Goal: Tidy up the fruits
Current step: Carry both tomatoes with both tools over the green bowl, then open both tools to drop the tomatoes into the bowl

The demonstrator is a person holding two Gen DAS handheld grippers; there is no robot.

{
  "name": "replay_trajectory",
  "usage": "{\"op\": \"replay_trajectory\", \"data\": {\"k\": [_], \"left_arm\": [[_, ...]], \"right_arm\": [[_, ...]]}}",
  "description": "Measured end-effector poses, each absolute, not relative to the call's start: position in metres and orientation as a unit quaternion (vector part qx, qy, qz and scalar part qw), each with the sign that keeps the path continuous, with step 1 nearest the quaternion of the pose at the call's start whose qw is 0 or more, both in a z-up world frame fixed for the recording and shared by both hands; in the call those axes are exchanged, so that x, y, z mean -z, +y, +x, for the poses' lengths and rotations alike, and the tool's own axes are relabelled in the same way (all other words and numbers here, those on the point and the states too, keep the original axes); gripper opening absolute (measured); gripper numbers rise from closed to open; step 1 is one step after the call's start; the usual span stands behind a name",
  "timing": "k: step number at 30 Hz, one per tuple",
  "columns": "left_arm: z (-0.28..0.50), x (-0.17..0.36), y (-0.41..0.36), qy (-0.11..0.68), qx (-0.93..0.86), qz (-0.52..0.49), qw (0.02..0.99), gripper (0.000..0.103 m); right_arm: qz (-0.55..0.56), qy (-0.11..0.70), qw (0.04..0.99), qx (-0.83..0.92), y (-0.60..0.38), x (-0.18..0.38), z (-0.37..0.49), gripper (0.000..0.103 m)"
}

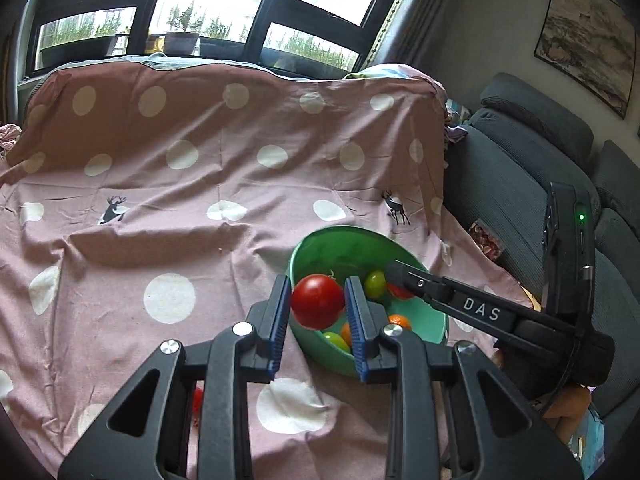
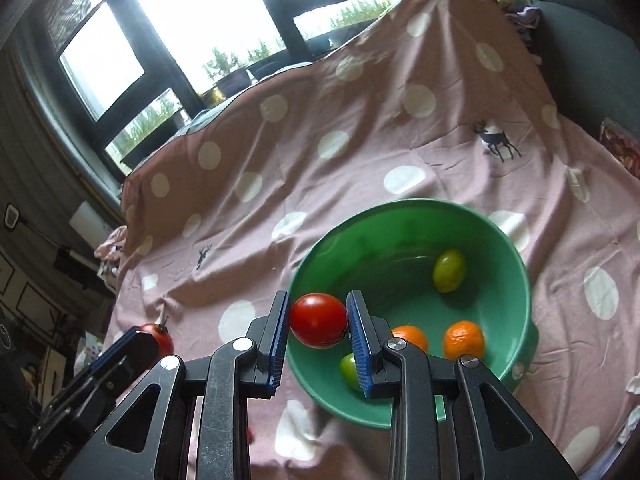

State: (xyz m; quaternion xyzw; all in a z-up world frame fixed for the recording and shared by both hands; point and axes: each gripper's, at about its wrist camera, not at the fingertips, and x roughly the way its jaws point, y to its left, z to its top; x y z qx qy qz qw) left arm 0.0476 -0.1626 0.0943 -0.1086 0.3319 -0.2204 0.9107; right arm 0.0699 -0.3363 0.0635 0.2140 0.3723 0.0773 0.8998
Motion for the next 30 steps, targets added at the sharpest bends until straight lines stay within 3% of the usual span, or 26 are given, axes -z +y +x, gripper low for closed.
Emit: {"op": "replay_trajectory", "data": {"k": [18,24,27,30], "left_arm": [[0.075,-0.060,-0.232,0.400,0.257,-0.095,0.875,0.023],[0.065,-0.063,-0.186,0.395,0.209,-0.079,0.891,0.028],[0.063,-0.054,-0.144,0.415,0.151,-0.087,0.893,0.035],[0.058,-0.038,-0.114,0.444,0.118,-0.087,0.884,0.036]], "right_arm": [[0.260,0.405,0.876,-0.038,-0.383,-0.033,0.079,0.031],[0.260,0.413,0.873,-0.023,-0.389,-0.027,0.081,0.031],[0.264,0.413,0.871,-0.024,-0.390,-0.026,0.081,0.031],[0.264,0.412,0.872,-0.027,-0.389,-0.027,0.081,0.031]]}}
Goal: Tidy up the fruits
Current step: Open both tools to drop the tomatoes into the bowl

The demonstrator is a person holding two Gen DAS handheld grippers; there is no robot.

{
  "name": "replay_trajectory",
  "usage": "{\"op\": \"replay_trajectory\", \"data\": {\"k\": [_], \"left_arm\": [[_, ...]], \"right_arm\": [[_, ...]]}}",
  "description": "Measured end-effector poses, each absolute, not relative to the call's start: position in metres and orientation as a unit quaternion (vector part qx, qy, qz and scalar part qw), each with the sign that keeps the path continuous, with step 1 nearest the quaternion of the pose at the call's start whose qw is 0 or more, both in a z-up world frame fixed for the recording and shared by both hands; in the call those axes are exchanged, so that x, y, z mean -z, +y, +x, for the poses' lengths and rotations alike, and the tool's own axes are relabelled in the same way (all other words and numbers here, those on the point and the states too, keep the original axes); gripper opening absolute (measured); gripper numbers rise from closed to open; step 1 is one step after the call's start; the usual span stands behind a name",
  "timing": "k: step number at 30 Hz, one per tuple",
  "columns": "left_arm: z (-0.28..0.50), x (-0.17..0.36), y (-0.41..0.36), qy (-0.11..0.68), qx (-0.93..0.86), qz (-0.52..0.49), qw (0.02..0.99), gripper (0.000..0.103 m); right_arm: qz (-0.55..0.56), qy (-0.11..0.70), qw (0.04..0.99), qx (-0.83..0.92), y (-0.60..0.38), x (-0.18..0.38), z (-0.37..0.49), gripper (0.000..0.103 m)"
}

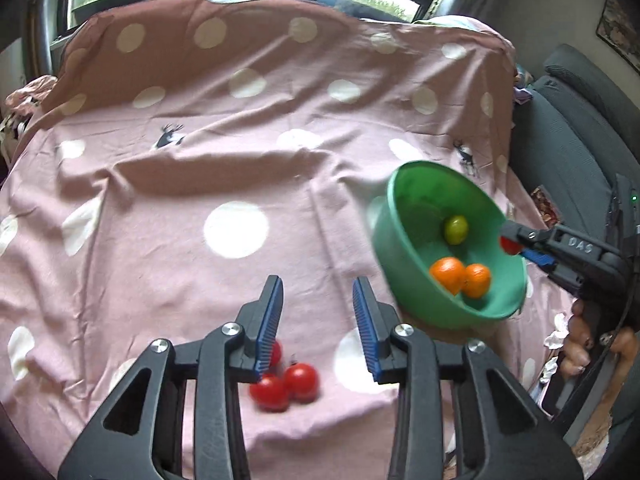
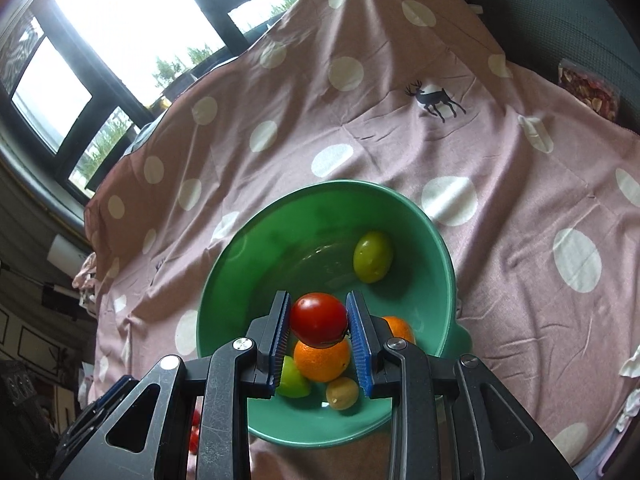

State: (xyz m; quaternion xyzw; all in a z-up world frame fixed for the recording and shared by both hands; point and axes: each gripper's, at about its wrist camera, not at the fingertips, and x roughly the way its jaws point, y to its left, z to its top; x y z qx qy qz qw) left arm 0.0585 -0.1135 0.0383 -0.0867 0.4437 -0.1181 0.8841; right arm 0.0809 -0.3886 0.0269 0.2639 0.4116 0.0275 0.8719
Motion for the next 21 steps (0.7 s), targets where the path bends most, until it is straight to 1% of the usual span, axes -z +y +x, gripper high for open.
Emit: {"op": "replay_trajectory", "data": {"k": [5,11,13,15,16,21], "left_arm": [[0.054,-0.007,-0.094,0.486,0.098,-0.101,0.862,0.035],[0.065,0.023,-0.102,0.524,0.101,-0.112,0.838,0.034],[0.069,0.031,-0.102,0.529,0.097,-0.117,0.835,0.033],[0.073,0.037,-0.100,0.534,0.093,-0.124,0.831,0.029],[0.073,0.039,-0.099,0.532,0.094,-0.127,0.832,0.028],[0.067,0.029,-0.102,0.513,0.106,-0.137,0.841,0.027]], "right_arm": [[0.260,0.413,0.872,-0.037,-0.384,-0.028,0.083,0.031],[0.256,0.416,0.872,-0.036,-0.382,-0.027,0.083,0.031],[0.257,0.415,0.872,-0.033,-0.383,-0.027,0.083,0.031],[0.257,0.415,0.872,-0.030,-0.384,-0.027,0.083,0.031],[0.257,0.415,0.872,-0.030,-0.384,-0.026,0.083,0.031],[0.257,0.416,0.872,-0.030,-0.385,-0.026,0.083,0.031]]}}
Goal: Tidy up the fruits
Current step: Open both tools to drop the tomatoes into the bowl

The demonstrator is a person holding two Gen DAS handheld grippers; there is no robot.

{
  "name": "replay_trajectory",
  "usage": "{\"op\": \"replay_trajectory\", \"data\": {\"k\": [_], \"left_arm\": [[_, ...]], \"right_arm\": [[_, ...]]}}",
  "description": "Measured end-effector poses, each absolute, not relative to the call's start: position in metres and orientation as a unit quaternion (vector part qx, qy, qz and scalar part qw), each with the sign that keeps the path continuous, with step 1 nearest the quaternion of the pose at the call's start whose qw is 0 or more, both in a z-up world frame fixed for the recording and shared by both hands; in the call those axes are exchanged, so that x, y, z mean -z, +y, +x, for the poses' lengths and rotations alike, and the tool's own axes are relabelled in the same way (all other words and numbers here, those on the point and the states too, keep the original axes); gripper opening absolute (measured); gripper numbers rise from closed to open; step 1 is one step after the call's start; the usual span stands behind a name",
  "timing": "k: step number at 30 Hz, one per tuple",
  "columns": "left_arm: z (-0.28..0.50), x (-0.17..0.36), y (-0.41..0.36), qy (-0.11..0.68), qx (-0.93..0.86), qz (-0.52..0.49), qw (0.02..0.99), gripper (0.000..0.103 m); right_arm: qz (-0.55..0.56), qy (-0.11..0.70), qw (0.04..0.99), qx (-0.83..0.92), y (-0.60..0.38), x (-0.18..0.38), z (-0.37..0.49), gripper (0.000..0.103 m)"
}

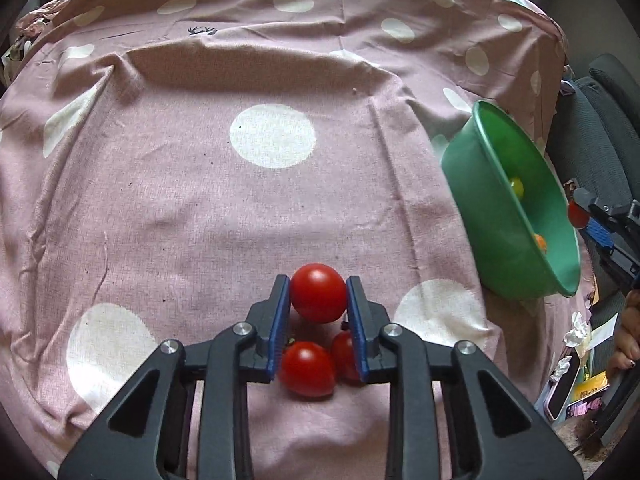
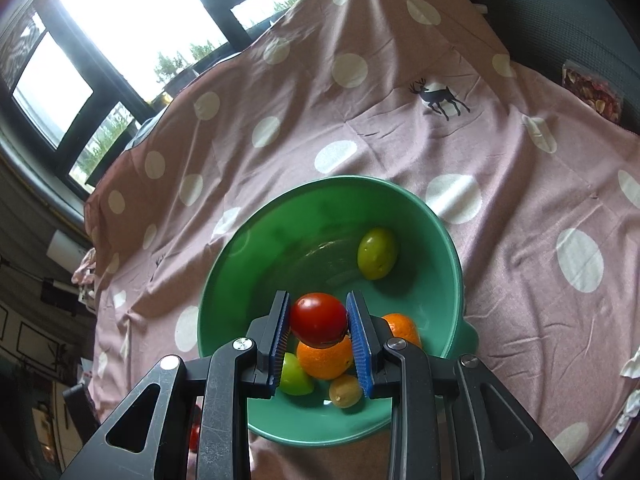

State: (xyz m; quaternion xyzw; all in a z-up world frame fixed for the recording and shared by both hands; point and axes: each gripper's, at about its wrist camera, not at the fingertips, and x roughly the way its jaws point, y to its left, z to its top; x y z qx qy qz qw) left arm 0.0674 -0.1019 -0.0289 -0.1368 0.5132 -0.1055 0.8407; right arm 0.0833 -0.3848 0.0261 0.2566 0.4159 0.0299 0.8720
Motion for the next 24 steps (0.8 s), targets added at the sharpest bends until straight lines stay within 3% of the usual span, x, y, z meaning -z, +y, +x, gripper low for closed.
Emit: {"op": "replay_trajectory", "data": {"k": [9,24], "left_arm": [[0.064,-0.065,-0.177,0.390,0.180,-0.096,0.898,0.028],[0.090,-0.051,-0.253,0.426,0.243,-0.076,0.868,0.028]], "right_arm": [[0.259,0.420,0.869,-0.025,-0.387,-0.025,0.083,0.031],[0.285,0.431,0.856,-0.002,-0.410,-0.014,0.082,0.031]]}}
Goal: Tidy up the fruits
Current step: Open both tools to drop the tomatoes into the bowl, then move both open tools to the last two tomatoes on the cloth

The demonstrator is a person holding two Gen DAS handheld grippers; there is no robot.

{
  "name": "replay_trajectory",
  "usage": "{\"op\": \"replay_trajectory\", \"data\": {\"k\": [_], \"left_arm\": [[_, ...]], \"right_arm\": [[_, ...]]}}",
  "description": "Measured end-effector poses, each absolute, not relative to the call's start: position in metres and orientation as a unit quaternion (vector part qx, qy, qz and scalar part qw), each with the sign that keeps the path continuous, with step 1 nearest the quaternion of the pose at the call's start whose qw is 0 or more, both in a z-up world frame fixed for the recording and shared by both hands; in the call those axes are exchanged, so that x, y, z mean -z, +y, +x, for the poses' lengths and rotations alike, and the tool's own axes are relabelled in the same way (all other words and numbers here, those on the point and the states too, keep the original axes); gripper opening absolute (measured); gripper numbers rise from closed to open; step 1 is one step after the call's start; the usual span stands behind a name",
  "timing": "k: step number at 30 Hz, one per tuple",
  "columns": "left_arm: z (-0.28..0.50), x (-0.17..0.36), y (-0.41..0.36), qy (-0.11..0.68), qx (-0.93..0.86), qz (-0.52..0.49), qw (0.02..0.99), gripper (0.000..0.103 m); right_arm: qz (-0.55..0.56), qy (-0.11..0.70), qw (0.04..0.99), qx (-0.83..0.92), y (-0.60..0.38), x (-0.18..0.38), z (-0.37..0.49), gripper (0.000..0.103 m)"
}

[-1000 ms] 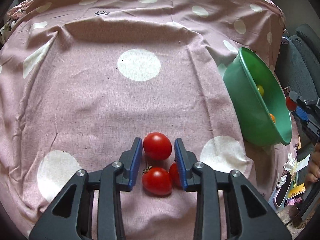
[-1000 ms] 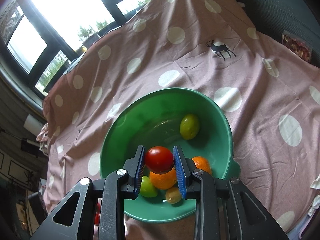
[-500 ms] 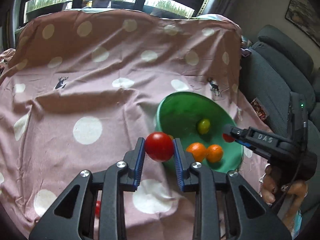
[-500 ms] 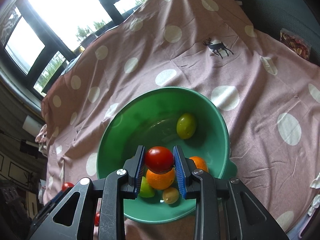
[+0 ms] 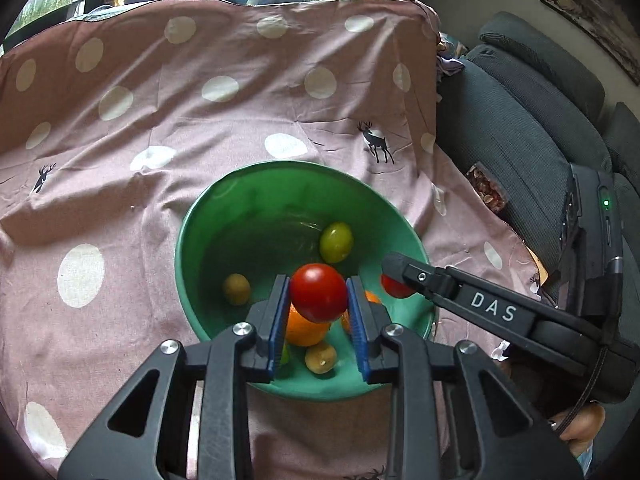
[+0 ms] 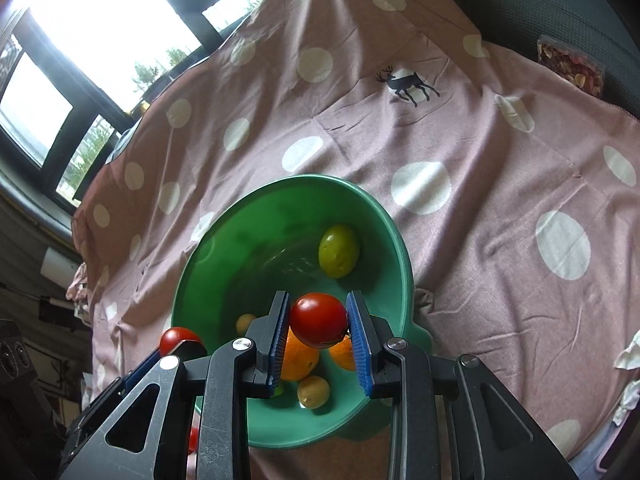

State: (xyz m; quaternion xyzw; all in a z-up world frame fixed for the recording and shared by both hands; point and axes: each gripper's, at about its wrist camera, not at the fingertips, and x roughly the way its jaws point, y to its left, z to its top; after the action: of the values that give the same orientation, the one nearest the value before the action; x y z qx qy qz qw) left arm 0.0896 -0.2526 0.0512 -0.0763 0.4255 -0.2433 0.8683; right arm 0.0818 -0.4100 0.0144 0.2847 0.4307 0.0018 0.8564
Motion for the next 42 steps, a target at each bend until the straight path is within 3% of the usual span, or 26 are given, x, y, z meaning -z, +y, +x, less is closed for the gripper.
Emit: {"op": "replay_trajectory", "data": {"k": [1,3,4,11,18,31,35,40,42], "left_arm": [[0.089,-0.051,-0.251,0.424,0.242,-0.077,0.869,0.029],[0.087,-0.053,-0.248,0.422,0.237,-0.080,0.871,0.038],[0.085,-0.054,-0.244,0.420,0.236,-0.082,0.872,0.041],[0.061,-0.065,-0.193,0.404,0.194,-0.091,0.889,0.060],[0.034,-0.066,-0.124,0.407,0.133,-0.090,0.899,0.065],[0.012,-0.017,-0.014,0.433,0.054,-0.146,0.888,0.063],[0.015,-0.010,-0.015,0.443,0.068,-0.154,0.880,0.063],[0.021,0.000,-0.030,0.460,0.102,-0.152,0.869,0.063],[0.024,0.005,-0.033,0.470,0.106,-0.150,0.864,0.061]], "right_arm": [[0.285,0.431,0.856,0.000,-0.410,-0.015,0.081,0.031],[0.287,0.436,0.853,-0.007,-0.411,-0.015,0.081,0.046],[0.288,0.437,0.852,-0.010,-0.410,-0.015,0.080,0.048],[0.270,0.428,0.862,-0.038,-0.392,-0.033,0.072,0.053],[0.236,0.409,0.873,-0.121,-0.343,-0.058,0.061,0.062],[0.165,0.477,0.828,-0.244,-0.217,-0.027,0.059,0.061],[0.127,0.509,0.823,-0.219,-0.200,-0.004,0.060,0.048],[0.119,0.530,0.814,-0.205,-0.201,0.014,0.060,0.046],[0.115,0.538,0.810,-0.203,-0.200,0.018,0.062,0.040]]}}
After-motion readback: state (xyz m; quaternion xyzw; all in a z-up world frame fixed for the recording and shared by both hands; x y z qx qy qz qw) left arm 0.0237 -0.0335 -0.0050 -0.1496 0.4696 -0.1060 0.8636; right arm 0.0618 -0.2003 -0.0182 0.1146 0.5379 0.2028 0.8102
